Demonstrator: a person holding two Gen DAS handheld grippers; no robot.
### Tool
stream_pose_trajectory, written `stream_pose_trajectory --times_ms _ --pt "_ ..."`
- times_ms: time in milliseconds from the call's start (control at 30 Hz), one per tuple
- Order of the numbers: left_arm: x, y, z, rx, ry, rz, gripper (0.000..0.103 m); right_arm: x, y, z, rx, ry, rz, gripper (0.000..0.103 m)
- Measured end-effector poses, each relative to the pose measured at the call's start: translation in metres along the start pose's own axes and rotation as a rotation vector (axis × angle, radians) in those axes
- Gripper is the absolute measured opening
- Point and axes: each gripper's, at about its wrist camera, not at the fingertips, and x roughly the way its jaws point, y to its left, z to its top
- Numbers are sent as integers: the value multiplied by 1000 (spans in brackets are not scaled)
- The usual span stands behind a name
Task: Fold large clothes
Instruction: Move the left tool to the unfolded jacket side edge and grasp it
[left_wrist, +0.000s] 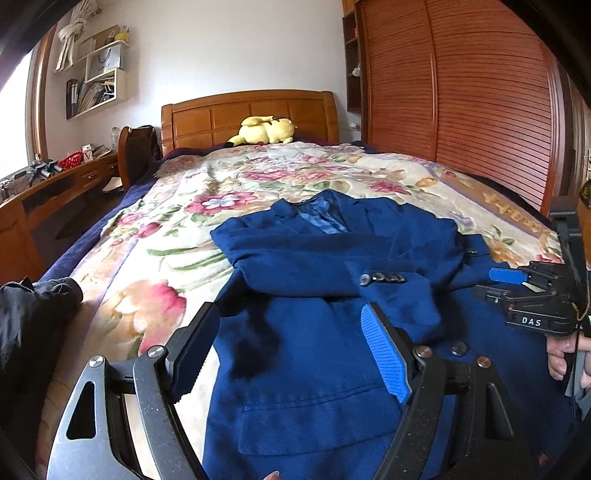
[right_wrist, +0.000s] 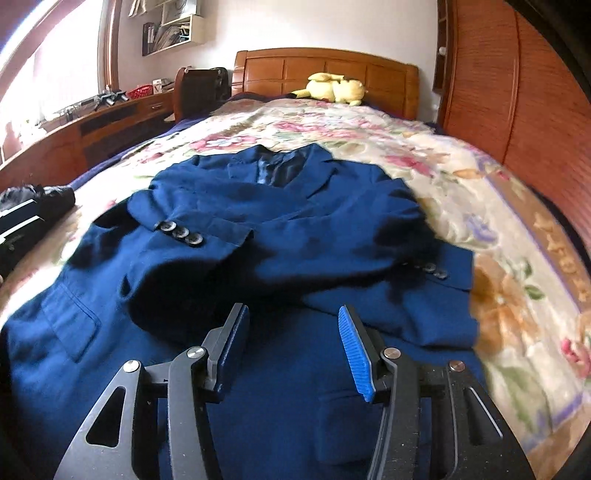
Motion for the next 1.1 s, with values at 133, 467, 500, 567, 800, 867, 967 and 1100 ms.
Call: stream_pose_trajectory --times_ms 133,467,500,567,800,867,967,1100 --pt "-5 -10 -4 9 4 -6 80 -7 -8 -5 -9 1 -9 52" --pt "4 -47 1 14 62 -47 80 -10 -26 -6 8 37 45 52" --pt "7 -51 3 18 68 -53 80 -10 -28 -6 9 41 50 52" --pt "16 -65 7 49 87 -47 80 -12 -32 -5 3 40 54 52" --pt "55 -100 15 92 169 -97 80 -22 -56 -9 41 35 45 52" --pt "67 -109 17 100 185 -118 77 -25 -64 -11 60 33 45 52" --pt "83 -121 19 124 220 -115 61 -31 -76 -14 80 26 42 52" --pt "99 -132 19 180 262 -82 45 -39 -89 -17 110 18 42 52"
